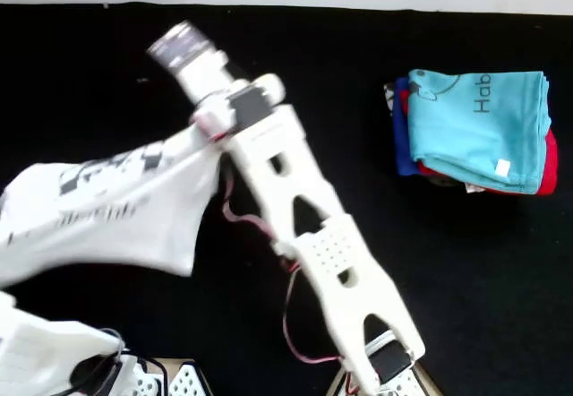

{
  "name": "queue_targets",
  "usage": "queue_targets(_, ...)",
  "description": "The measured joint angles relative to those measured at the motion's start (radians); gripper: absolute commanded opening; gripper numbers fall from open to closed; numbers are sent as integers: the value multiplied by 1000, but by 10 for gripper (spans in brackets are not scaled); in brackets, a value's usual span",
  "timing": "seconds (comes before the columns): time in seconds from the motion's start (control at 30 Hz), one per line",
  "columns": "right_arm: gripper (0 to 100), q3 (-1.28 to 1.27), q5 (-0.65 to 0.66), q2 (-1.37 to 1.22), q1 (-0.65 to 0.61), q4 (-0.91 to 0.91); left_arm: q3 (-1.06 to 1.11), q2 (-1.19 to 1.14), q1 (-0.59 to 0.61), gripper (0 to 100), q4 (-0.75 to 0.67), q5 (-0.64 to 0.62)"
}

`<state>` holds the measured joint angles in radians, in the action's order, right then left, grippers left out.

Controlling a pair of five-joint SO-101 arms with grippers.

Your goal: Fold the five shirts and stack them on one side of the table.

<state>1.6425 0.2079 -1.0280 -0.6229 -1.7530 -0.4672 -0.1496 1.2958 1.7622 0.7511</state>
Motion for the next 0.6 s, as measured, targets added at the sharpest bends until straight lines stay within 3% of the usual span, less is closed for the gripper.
queue_targets(0.2,6,-8,0,176,157,-2,0,321,-327,8,0,-127)
queue_targets(0.37,6,-239,0,391,193,-2,-2,528,-594,8,0,-204)
queue_targets(0.6,6,-891,-87,850,190,-2,9,560,-678,8,0,-273)
